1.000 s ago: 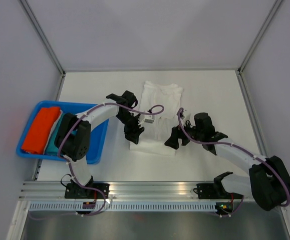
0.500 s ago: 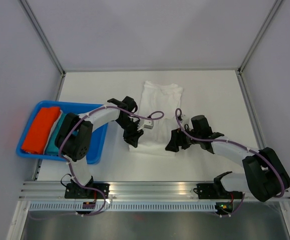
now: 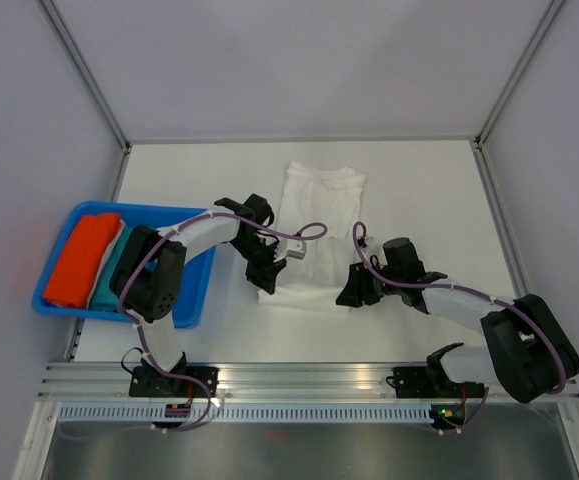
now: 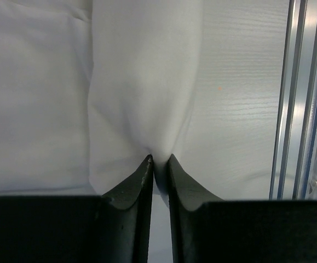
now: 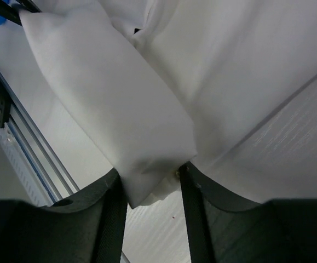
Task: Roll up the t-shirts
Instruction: Roll the tshirt
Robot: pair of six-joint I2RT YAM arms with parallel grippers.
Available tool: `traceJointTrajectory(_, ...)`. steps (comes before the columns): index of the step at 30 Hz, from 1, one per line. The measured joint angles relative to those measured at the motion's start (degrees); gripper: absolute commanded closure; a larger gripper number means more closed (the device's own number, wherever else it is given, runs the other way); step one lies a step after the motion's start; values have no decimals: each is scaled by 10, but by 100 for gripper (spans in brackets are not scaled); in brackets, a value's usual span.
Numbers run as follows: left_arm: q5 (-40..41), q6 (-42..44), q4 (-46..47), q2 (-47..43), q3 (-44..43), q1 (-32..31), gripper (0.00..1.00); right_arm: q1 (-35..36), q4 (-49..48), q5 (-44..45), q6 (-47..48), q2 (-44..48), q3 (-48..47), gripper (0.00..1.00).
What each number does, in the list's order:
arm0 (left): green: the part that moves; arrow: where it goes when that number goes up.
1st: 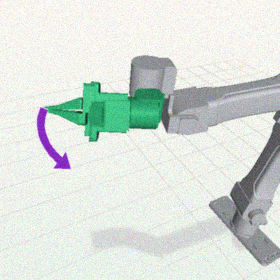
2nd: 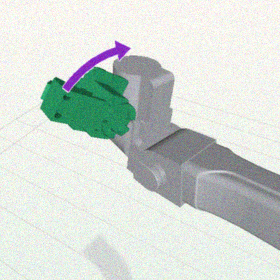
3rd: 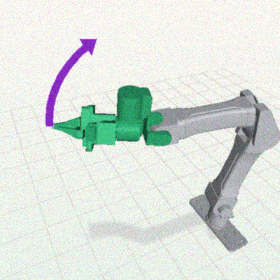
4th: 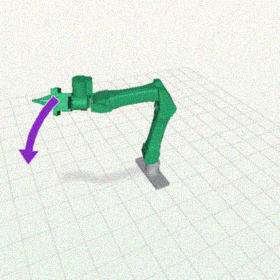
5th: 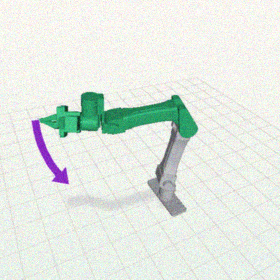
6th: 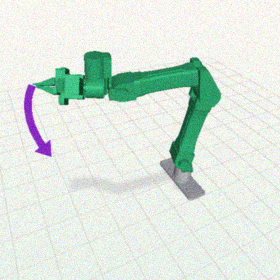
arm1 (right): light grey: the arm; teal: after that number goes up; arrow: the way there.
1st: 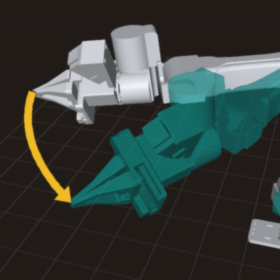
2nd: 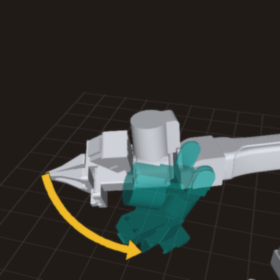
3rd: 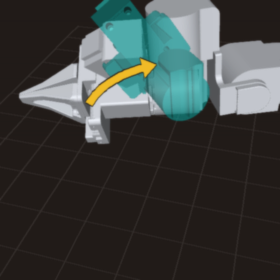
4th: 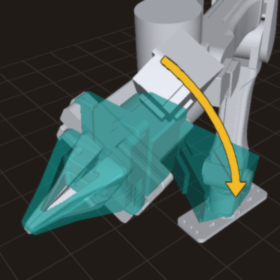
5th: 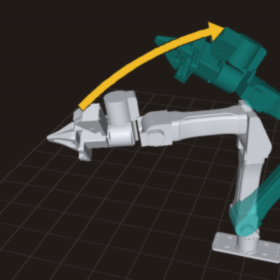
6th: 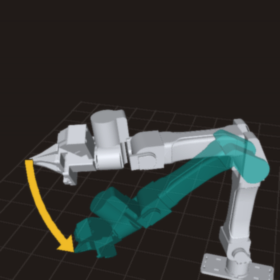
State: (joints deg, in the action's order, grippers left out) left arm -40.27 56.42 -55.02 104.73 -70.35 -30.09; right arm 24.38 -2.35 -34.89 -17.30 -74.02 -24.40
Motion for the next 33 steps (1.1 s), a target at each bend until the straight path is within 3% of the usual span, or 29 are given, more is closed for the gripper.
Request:
traceJointTrajectory(5, -4, -1, -1, 0, 0, 0, 97, 0, -23, -11, -11, -19, 1, 78)
traceJointTrajectory(7, -5, -2, -1, 0, 0, 0, 98, 0, -30, -23, -16, -25, 3, 88)
traceJointTrajectory(8, -7, -2, -3, 0, 0, 2, 98, 0, -32, -30, -19, -29, 4, 98)
traceJointTrajectory(9, -10, -2, -9, 2, -3, 4, 98, -2, -34, -38, -24, -32, 5, 100)
traceJointTrajectory(15, -43, -14, -36, 34, -52, 31, 98, -35, -57, -89, -73, -40, 47, 99)
traceJointTrajectory(18, -57, -23, -38, 44, -64, 35, 88, -52, -59, -97, -89, -41, 52, 99)
traceJointTrajectory(22, -53, -36, -34, 57, -70, 34, 84, -63, -50, -98, -89, -55, 44, 97)
traceJointTrajectory(25, -32, -48, -26, 64, -70, 36, 85, -65, -31, -98, -87, -69, 30, 91)
traceJointTrajectory(29, 4, -60, 2, 73, -71, 37, 85, -70, -10, -86, -83, -76, 16, 66)
traceJointTrajectory(33, 13, -62, 13, 82, -73, 37, 91, -76, 22, -70, -79, -60, 4, 57)
